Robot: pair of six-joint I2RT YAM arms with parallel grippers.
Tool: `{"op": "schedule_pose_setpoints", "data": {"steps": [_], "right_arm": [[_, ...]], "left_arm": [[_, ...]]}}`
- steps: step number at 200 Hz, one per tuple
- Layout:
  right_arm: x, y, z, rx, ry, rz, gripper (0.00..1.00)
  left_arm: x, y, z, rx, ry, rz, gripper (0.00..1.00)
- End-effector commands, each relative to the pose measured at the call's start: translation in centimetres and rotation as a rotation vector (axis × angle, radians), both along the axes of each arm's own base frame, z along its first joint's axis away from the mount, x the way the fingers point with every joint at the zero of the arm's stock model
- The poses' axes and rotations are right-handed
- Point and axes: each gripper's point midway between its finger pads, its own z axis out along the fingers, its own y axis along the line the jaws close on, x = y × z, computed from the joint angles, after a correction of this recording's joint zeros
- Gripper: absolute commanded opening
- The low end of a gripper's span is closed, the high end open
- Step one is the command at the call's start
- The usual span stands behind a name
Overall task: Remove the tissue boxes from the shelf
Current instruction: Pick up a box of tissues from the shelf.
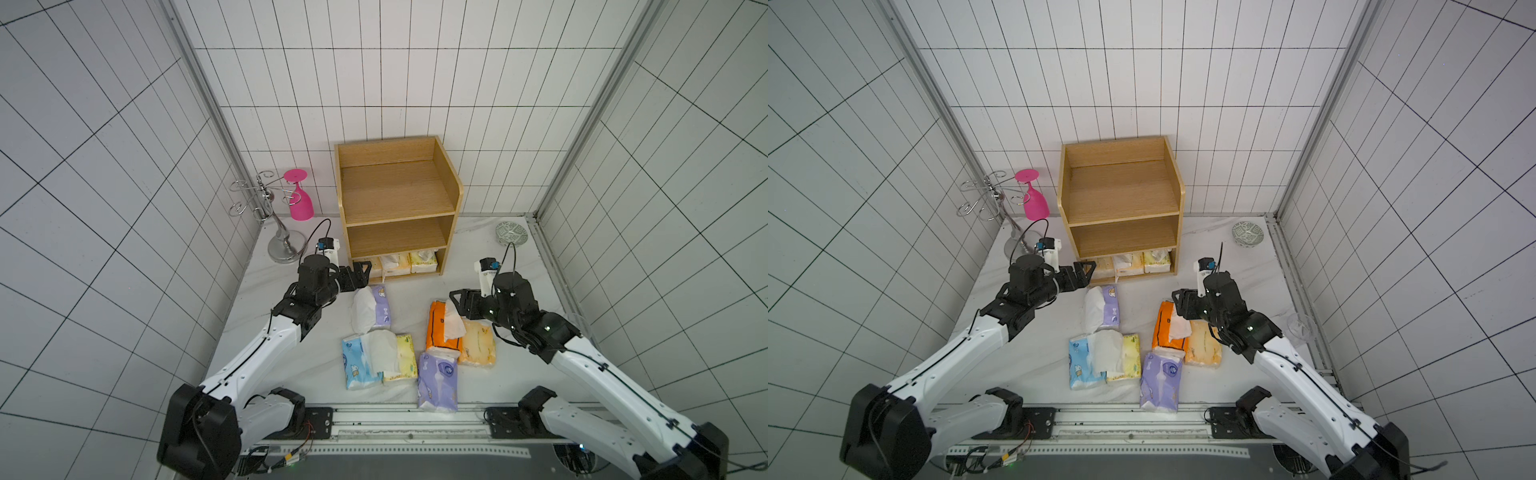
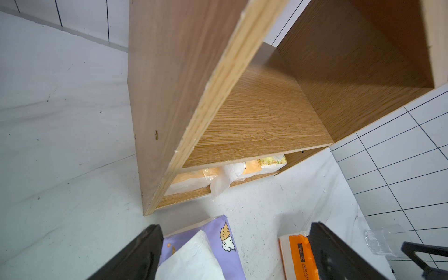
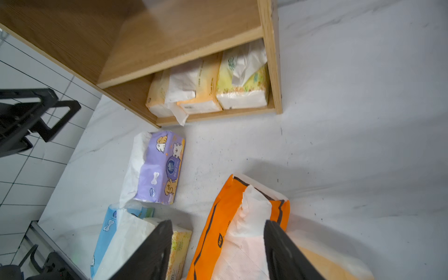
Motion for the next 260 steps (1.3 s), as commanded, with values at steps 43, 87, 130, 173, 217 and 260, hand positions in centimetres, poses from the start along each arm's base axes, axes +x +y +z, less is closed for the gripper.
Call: {"op": "schedule_pose_setpoints", "data": {"steps": [43, 87, 130, 173, 217, 260], "right_arm": [[4.9, 2.8, -0.5, 0.114, 0.075, -0.011, 0.59], [8.3, 6.7, -2.7, 0.241, 0.099, -0.001, 0.53], [10.9, 8.6, -3.5, 0.293, 0.040, -0.054, 0.53], [13.1, 9.9, -4.2, 0.421, 0.002, -0.117, 0.53], [14.4, 12.1, -5.9, 0.487, 0.001, -0.146, 0.52], [15.6, 13.1, -7.6, 0.501, -0.003, -0.180, 0.52]], "left_arm": [[0.7, 1.0, 1.7, 0.022, -0.065, 0.020, 0.98], [2.0, 1.4, 1.0, -0.007, -0.044, 0.007, 0.98], [2.1, 0.9, 0.8, -0.026, -0.028, -0.023, 0.98], [2.1, -0.1, 0.6, -0.047, -0.024, -0.074, 0.98], [2.1, -0.2, 0.4, -0.045, -0.025, -0.086, 0.98], [1.8, -0.2, 0.4, -0.046, -0.027, -0.091, 0.98]]}}
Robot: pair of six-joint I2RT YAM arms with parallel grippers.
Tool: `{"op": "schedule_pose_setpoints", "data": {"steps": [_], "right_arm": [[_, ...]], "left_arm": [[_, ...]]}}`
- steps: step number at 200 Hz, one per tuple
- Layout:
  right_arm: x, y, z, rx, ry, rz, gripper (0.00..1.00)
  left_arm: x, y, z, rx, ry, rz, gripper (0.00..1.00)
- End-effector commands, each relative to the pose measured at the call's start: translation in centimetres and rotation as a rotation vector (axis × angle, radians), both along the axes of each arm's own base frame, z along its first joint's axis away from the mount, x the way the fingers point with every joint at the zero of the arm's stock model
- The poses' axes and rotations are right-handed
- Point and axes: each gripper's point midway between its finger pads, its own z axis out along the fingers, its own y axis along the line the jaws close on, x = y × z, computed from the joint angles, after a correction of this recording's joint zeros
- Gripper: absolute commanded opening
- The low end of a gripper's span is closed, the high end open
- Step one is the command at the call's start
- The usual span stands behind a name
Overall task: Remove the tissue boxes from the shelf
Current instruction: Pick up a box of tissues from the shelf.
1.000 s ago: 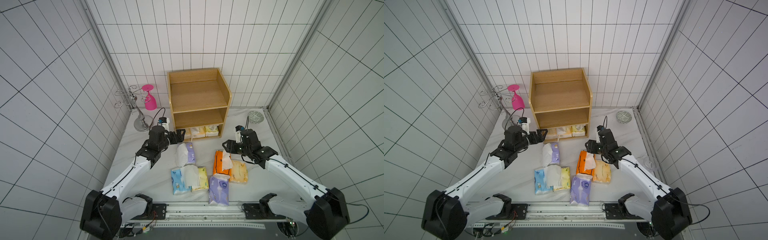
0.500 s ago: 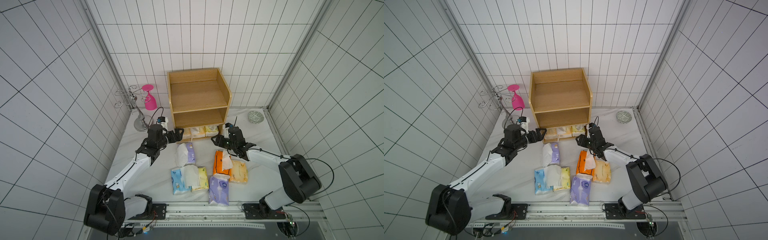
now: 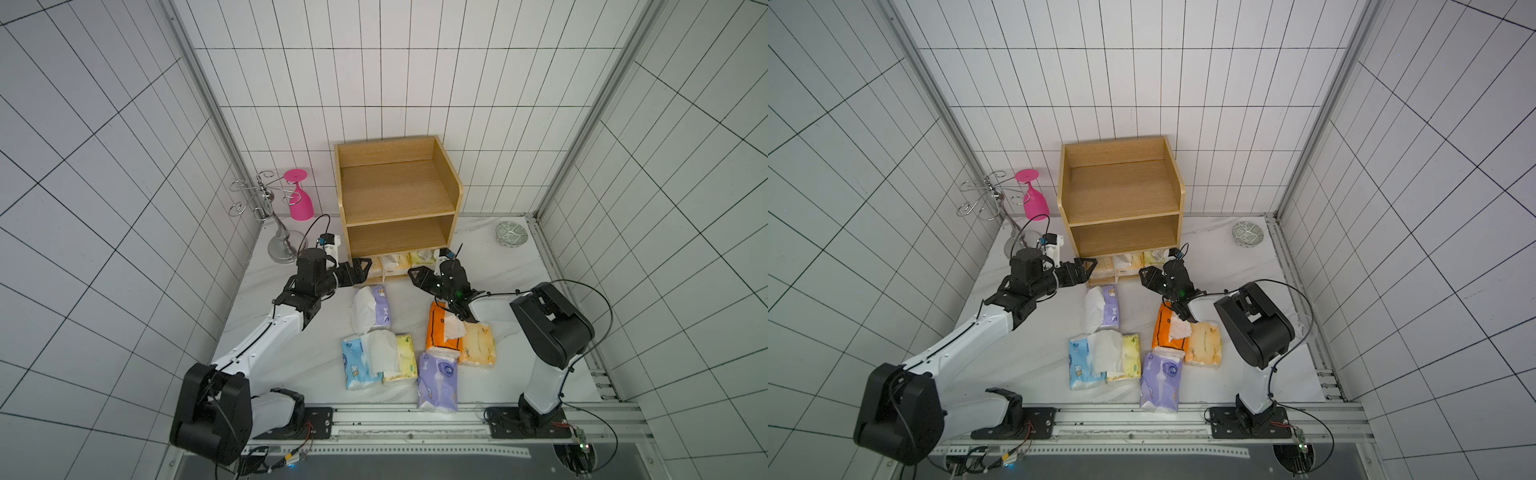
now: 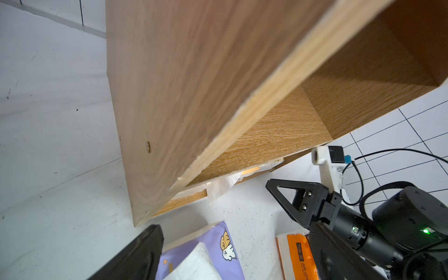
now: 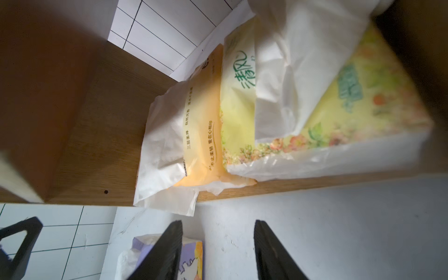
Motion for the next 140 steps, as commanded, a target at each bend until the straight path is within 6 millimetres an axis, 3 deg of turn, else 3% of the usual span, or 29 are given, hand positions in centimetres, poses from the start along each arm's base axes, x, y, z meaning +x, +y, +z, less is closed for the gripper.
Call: {"op": "schedule_pose_setpoints", "data": {"steps": [1, 95, 122, 140], "right_arm": [[2.1, 1.0, 2.6, 0.079, -0.080, -0.053, 0.52], [4.3, 2.9, -0.2, 0.121, -0.094, -0.104, 0.51], [4.3, 3.1, 0.0, 0.114, -0.102, -0.092, 0.40], [4.0, 3.1, 0.3, 0.096, -0.102, -0.079, 0.26]], "left_arm": [[0.3, -0.2, 1.3, -0.006, -0.050, -0.019, 0.98], [0.3, -0.5, 0.6, -0.002, -0.044, -0.038, 0.98], [0.3, -0.6, 0.8, -0.007, -0.047, -0.044, 0.98], [0.3, -0.7, 0.6, -0.007, -0.043, -0.047, 0.98]]}}
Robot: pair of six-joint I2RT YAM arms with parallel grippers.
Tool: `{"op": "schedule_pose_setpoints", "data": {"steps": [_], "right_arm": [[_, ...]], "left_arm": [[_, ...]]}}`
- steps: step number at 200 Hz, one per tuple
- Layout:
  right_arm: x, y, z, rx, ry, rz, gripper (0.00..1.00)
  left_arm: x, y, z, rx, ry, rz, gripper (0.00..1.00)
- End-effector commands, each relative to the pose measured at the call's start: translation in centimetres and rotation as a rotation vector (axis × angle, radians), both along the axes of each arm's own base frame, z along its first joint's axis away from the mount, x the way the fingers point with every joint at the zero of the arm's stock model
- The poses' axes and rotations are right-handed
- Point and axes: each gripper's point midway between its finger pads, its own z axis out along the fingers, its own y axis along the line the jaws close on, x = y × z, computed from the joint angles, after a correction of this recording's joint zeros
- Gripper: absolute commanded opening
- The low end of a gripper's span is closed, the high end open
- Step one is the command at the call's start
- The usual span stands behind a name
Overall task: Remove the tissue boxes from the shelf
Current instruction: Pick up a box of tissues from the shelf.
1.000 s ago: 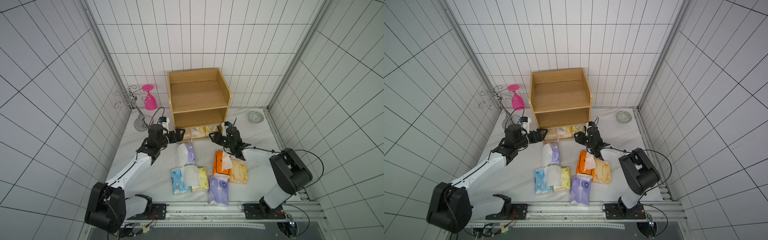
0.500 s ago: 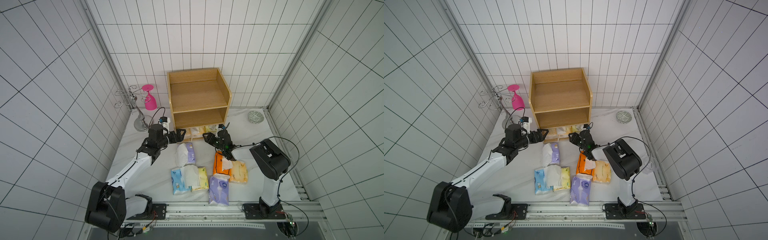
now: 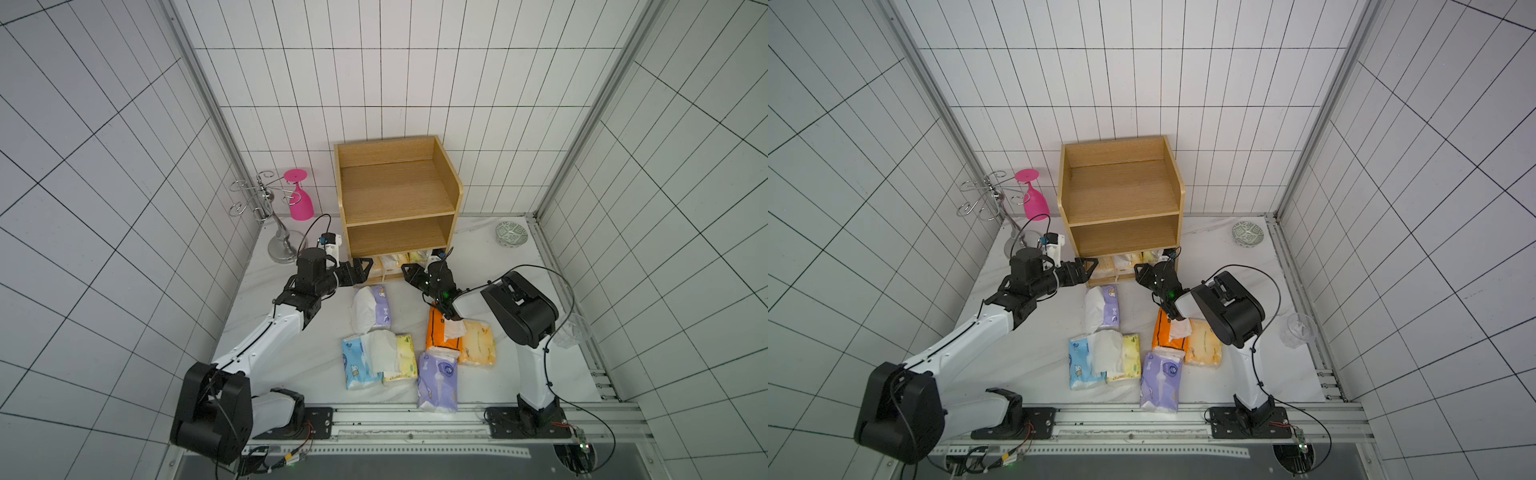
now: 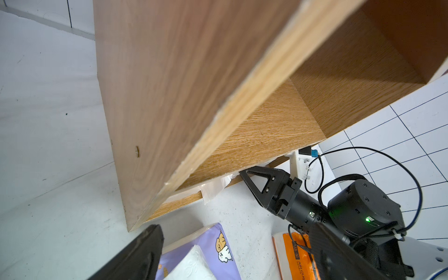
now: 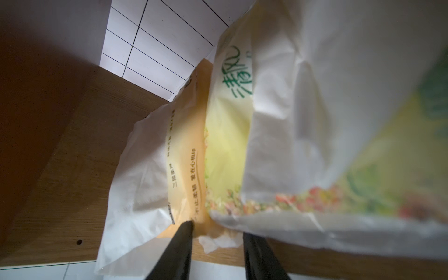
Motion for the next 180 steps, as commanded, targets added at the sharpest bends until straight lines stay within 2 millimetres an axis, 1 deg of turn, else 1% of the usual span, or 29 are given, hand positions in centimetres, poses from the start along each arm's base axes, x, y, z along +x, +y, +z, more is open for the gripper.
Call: {"op": "schedule_pose_setpoints", "data": {"steps": [1, 11, 23, 49, 85, 107, 153, 180], "right_arm": [[0.8, 0.7, 2.3, 0.021, -0.054, 0.001, 0.25], [0.6, 0.6, 2.6, 0.012, -0.056, 0.008, 0.16], [0.4, 0.6, 3.0, 0.004, -0.057, 0.019, 0.10], [-0.6, 0.2, 3.4, -0.051, -0.040, 0.037, 0.00], [-2.7, -0.5, 4.3, -0.139, -0.002, 0.061, 0.00], [-4.5, -1.4, 4.3, -0.217, 0.034, 0.066, 0.00], [-7.7, -3.7, 4.5, -0.298, 0.079, 0.051, 0.00], [-9.7, -4.4, 4.3, -0.326, 0.097, 0.065, 0.00]], "left_arm": [[0.3, -0.2, 0.4, 0.002, -0.028, -0.019, 0.98], [0.3, -0.3, 0.4, 0.002, -0.029, -0.021, 0.98], [0.3, -0.2, 0.3, 0.003, -0.029, -0.020, 0.98], [0.3, -0.1, 0.4, 0.007, -0.030, -0.015, 0.98], [0.3, 0.0, 0.6, 0.009, -0.037, -0.010, 0.98], [0.3, 0.0, 0.7, 0.011, -0.040, -0.007, 0.98], [0.3, 0.2, 0.9, 0.017, -0.044, 0.000, 0.98], [0.2, 0.2, 1.0, 0.017, -0.048, 0.001, 0.98]]}}
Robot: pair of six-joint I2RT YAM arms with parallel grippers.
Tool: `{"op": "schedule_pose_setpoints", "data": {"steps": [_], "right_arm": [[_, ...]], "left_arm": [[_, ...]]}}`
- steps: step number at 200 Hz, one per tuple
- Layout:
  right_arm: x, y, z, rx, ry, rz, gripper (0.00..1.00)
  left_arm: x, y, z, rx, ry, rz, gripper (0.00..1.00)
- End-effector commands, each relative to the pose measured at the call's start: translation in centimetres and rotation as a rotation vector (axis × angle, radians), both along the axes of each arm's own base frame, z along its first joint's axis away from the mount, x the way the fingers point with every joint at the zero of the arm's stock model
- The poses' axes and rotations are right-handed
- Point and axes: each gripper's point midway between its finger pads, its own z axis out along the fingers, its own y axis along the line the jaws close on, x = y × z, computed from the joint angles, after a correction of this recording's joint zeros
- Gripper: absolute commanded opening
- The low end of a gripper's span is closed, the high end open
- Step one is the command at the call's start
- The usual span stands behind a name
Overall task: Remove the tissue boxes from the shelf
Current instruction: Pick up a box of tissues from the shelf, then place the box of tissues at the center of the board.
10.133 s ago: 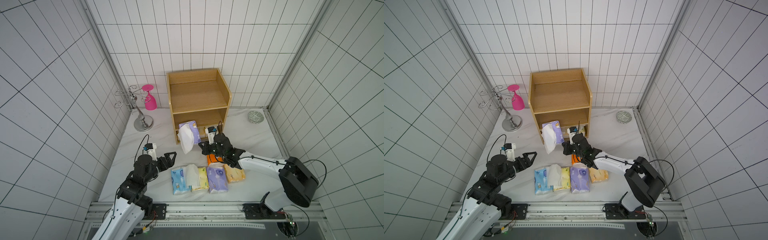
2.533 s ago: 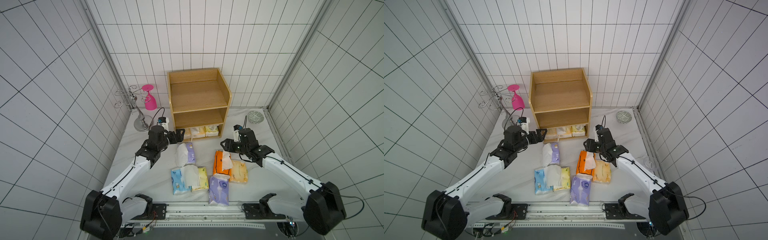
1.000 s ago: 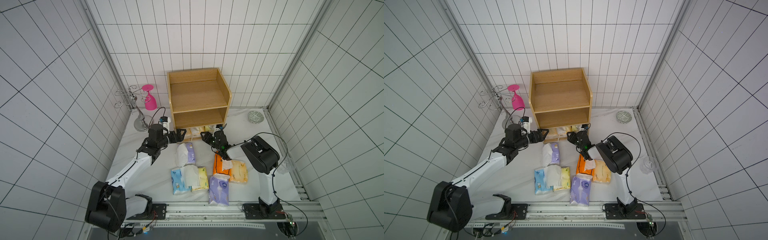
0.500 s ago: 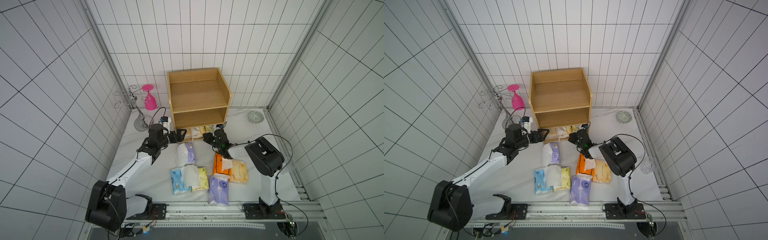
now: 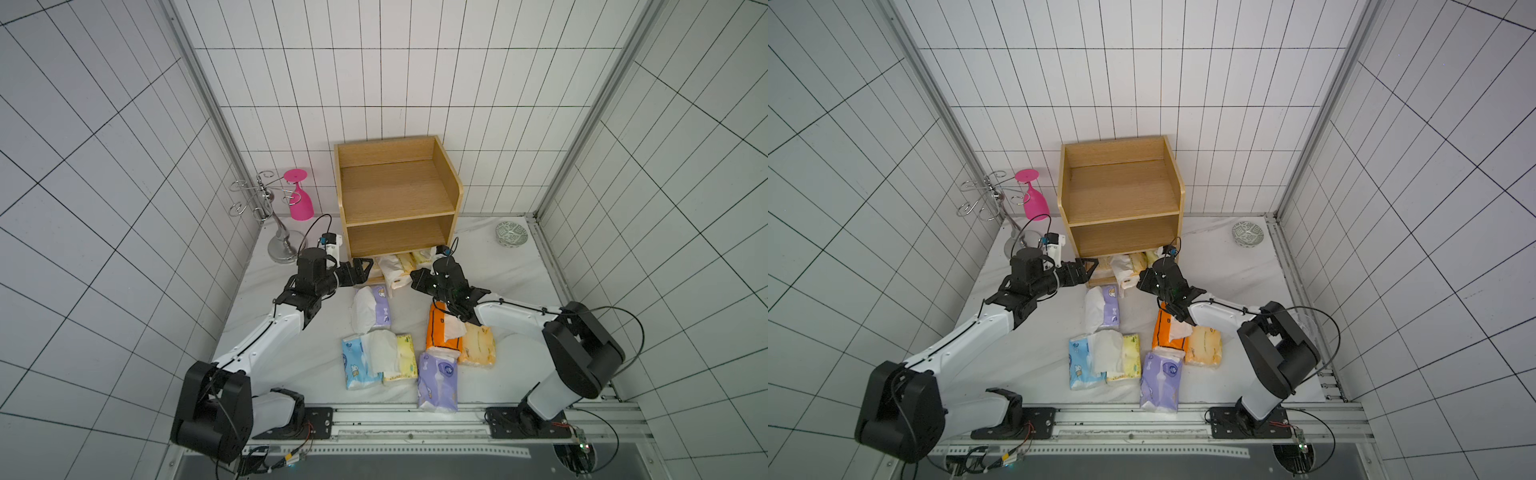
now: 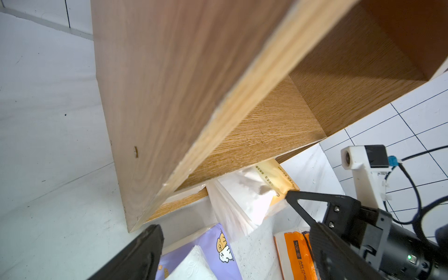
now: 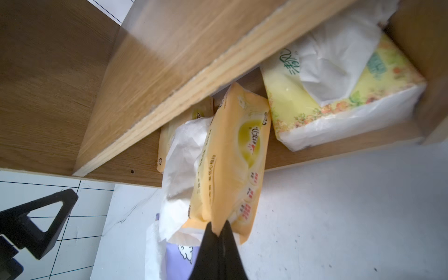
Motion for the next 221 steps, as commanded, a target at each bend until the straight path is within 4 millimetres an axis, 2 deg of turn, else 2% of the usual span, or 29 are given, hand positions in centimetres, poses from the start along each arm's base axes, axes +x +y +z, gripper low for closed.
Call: {"op": "schedule_pose_setpoints", "data": {"steps": [1, 38, 104, 132, 157, 162, 169, 176, 184, 221], "right_arm": [[-2.1, -2.0, -2.7, -0.114, 0.051, -0.010, 0.00], [-4.9, -2.4, -3.9, -0.148, 0.084, 0.014, 0.00], [-9.3, -2.7, -4.6, -0.192, 0.112, 0.033, 0.00], [-10.7, -2.9, -4.8, -0.213, 0.112, 0.038, 0.12], [-11.4, -3.7, -4.9, -0.223, 0.112, 0.027, 0.15], [-11.6, -3.8, -4.8, -0.220, 0.107, 0.028, 0.19], [-11.7, -3.9, -4.7, -0.215, 0.102, 0.029, 0.32], [-11.8, -4.0, -4.4, -0.207, 0.093, 0.032, 0.44], [-11.9, -4.0, -3.8, -0.198, 0.080, 0.041, 0.50], [-11.7, -4.4, 0.3, -0.148, 0.017, 0.058, 0.58]], "left_arm": [[0.2, 0.2, 1.2, 0.007, -0.046, 0.005, 0.98], [0.2, 0.3, 1.2, 0.009, -0.047, 0.007, 0.98], [0.3, 0.3, 1.1, 0.016, -0.046, 0.012, 0.98], [0.4, 0.5, 1.1, 0.027, -0.048, 0.023, 0.98], [0.5, 0.9, 1.2, 0.039, -0.053, 0.041, 0.98], [0.5, 0.9, 1.3, 0.041, -0.055, 0.043, 0.98], [0.6, 1.0, 1.3, 0.043, -0.054, 0.047, 0.98], [0.6, 1.0, 1.4, 0.042, -0.052, 0.050, 0.98], [0.6, 1.1, 1.5, 0.041, -0.053, 0.056, 0.98], [0.5, 1.0, 2.5, -0.010, -0.065, 0.068, 0.97]]}}
